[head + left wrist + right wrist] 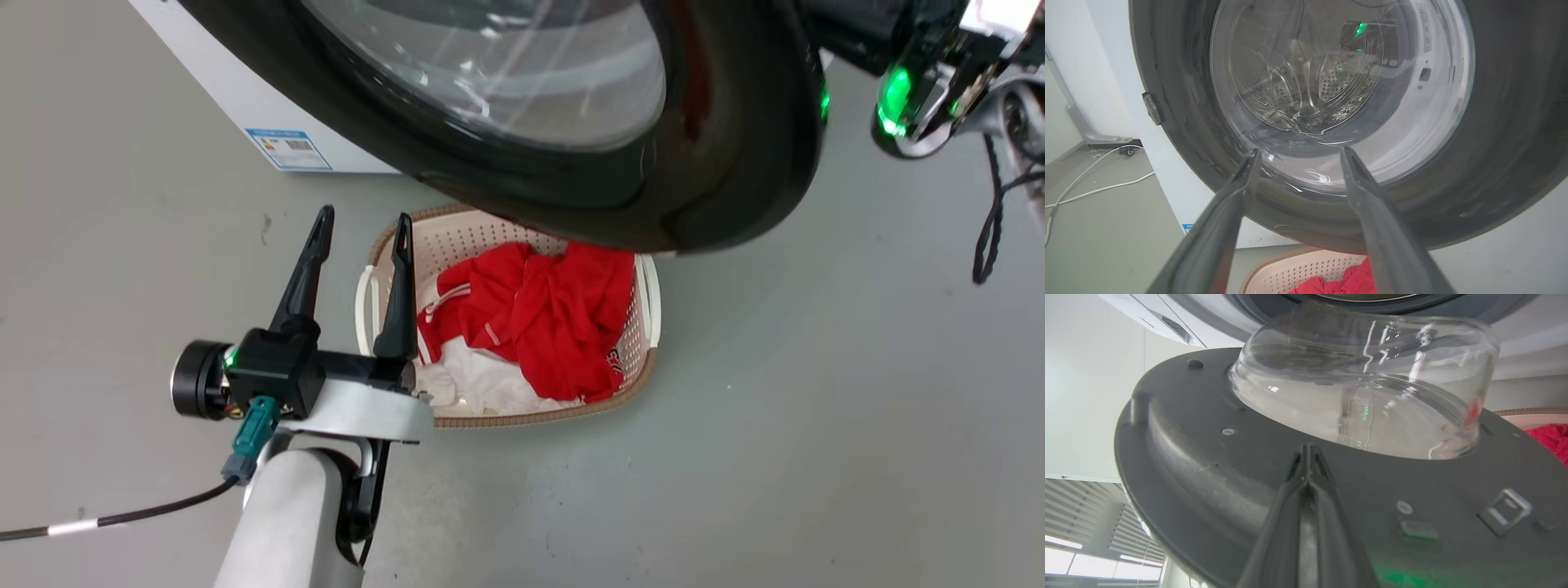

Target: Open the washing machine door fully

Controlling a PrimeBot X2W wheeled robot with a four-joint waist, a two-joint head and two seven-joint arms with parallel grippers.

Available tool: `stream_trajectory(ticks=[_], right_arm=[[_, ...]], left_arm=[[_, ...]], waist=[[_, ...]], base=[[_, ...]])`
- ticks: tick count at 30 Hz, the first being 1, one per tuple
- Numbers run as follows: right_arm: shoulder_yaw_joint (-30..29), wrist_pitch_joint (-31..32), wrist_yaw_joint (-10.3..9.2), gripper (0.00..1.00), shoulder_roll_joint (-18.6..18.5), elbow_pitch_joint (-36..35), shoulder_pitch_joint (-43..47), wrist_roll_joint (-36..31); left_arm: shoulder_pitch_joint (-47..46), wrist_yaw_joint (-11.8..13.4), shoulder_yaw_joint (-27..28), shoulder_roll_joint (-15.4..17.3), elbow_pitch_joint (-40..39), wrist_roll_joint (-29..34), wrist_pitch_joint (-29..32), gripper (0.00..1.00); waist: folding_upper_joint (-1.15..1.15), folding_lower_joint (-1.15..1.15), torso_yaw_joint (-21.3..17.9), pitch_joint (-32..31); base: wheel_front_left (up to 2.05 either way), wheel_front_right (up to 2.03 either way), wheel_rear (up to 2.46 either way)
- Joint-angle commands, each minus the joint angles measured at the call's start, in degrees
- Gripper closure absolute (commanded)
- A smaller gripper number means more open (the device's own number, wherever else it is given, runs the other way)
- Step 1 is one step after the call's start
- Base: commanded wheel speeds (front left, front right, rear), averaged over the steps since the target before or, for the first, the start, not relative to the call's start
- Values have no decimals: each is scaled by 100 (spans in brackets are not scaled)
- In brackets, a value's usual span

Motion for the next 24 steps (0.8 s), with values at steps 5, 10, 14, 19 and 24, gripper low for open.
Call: stream_trajectory(ticks=[5, 10, 14, 19, 24], right_arm=[[189, 95, 14, 100, 22, -370, 500, 188], [347, 104, 14, 100, -2, -656, 848, 281], [556, -16, 14, 100, 32, -995, 1216, 333], [833, -248, 14, 100, 49, -1425, 1602, 420], [1096, -581, 14, 100, 86, -1870, 1939, 501]], left_arm=[[212, 44, 36, 8, 49, -67, -15, 0], [298, 65, 39, 7, 75, -105, -15, 0], [427, 78, 42, 7, 107, -148, -15, 0], [592, 89, 65, 7, 137, -159, -15, 0], [687, 79, 83, 7, 169, -180, -15, 0]], waist=[[0, 0, 108, -375], [0, 0, 161, -600], [0, 0, 188, -807], [0, 0, 193, -998], [0, 0, 219, -1133]], base=[[0, 0, 0], [0, 0, 0], [0, 0, 0], [0, 0, 0], [0, 0, 0]])
